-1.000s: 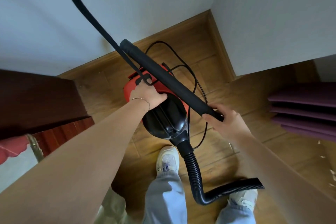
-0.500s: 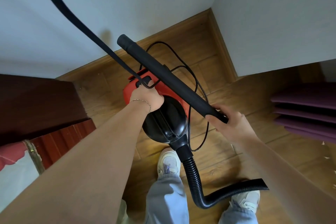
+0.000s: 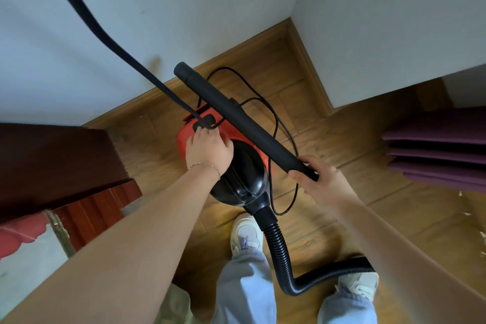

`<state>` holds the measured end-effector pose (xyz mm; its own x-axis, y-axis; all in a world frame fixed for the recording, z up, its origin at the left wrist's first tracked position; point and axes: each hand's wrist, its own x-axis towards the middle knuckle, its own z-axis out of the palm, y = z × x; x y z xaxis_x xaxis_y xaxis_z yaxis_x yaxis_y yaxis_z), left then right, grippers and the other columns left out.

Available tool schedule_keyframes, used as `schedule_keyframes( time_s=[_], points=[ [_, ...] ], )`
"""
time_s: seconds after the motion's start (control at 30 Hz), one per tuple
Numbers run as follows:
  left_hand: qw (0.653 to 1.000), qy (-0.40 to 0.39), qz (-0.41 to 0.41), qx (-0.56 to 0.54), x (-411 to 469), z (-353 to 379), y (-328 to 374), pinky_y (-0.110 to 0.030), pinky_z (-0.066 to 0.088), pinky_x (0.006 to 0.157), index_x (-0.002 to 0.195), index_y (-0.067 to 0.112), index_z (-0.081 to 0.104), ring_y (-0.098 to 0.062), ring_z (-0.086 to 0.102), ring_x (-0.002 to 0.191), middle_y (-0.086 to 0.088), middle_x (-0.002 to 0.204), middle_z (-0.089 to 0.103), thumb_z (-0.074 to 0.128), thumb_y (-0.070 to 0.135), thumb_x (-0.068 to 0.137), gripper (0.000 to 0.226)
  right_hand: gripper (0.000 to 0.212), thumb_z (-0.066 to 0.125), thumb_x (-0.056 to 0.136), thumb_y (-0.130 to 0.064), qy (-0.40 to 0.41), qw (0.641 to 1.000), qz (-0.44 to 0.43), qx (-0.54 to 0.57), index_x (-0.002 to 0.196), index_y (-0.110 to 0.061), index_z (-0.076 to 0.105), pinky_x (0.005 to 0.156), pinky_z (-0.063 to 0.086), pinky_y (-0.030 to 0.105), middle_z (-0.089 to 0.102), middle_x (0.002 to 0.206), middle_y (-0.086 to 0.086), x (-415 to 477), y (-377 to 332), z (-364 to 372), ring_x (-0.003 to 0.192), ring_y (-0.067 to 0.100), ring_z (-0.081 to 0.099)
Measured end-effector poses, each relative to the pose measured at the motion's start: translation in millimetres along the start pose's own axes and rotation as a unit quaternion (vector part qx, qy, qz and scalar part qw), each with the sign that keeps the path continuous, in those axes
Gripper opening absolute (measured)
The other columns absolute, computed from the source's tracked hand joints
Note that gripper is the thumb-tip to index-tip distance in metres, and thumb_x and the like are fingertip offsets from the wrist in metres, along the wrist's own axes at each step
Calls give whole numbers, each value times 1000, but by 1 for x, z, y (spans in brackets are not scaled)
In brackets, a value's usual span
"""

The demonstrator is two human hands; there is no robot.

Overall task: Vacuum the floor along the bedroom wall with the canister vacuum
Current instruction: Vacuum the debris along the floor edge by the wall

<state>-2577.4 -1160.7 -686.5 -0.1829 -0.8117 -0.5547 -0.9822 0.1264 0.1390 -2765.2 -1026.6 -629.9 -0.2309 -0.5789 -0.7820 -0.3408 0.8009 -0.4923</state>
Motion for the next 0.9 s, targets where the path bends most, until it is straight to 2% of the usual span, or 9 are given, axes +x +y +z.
schedule_keyframes(
  time_s=[0.07, 0.13, 0.23, 0.3, 0.37, 0.5, 0.67, 0.8, 0.9],
  points=[
    [1000, -6, -3, -12, -28, -3, 9, -45, 22, 115, 137, 13, 41, -25, 27, 140, -9, 146, 41, 40, 29, 94, 46, 23, 55, 88, -45, 6, 1000, 5, 14, 111, -43, 53, 74, 55, 41, 65, 90, -7, -8, 4, -2, 75, 21, 67],
    [999, 12, 7, -45, -62, -3, 22, -43, 15, 118, 144, 16, 33, -23, 11, 146, -8, 156, 21, 43, 26, 94, 52, 17, 56, 89, -39, 18, 999, 11, 41, 105, -44, 53, 74, 55, 43, 69, 91, 3, -18, 9, -6, 77, 26, 66],
    [984, 34, 51, -167, -121, -3, 54, -36, 26, 113, 146, 22, 30, -19, 23, 142, -4, 155, 23, 48, 25, 94, 55, 25, 55, 92, -30, 19, 997, 7, 72, 116, -38, 58, 69, 55, 37, 68, 84, 2, -34, 21, -12, 70, 20, 64],
    [921, -72, 16, -383, -158, -6, 84, -25, 39, 102, 145, 41, 22, 1, 44, 124, 8, 138, 44, 46, 29, 95, 56, 31, 54, 93, -24, 4, 996, 3, 93, 121, -38, 57, 67, 51, 32, 67, 81, -4, -47, 30, -16, 71, 16, 61],
    [811, -179, -51, -555, -187, -6, 113, -22, 42, 96, 130, 67, 14, 13, 49, 109, 21, 124, 51, 45, 38, 94, 56, 32, 53, 93, -21, -16, 995, -13, 94, 117, -42, 57, 75, 50, 32, 68, 86, -9, -63, 40, -21, 80, 16, 63],
    [714, -202, -94, -664, -227, 16, 151, -43, 47, 97, 133, 68, 8, -15, 54, 119, 19, 122, 55, 44, 29, 98, 63, 40, 53, 91, -27, -19, 995, -4, 98, 129, -38, 54, 89, 48, 27, 67, 111, -13, -98, 74, -33, 103, 11, 61],
    [746, -170, -67, -640, -270, 40, 187, -50, 53, 89, 136, 63, 12, -10, 65, 97, 5, 111, 63, 51, 20, 95, 71, 37, 53, 87, -17, -9, 985, 2, 170, 118, -34, 63, 92, 52, 42, 71, 104, -6, -153, 112, -52, 92, 15, 66],
    [784, -168, -38, -596, -304, 58, 209, -52, 49, 93, 125, 74, 16, -21, 63, 105, -3, 121, 62, 51, 26, 91, 69, 57, 61, 72, -25, 15, 986, -15, 164, 126, -40, 53, 95, 49, 40, 57, 118, -2, -193, 154, -54, 109, 17, 58],
    [808, -165, -8, -566, -325, 72, 226, -52, 47, 96, 113, 82, 15, -24, 56, 117, -5, 138, 50, 49, 28, 90, 68, 49, 63, 81, -14, 58, 984, -15, 171, 124, -34, 50, 93, 45, 28, 55, 117, -2, -228, 186, -51, 111, 15, 54]
  ],
)
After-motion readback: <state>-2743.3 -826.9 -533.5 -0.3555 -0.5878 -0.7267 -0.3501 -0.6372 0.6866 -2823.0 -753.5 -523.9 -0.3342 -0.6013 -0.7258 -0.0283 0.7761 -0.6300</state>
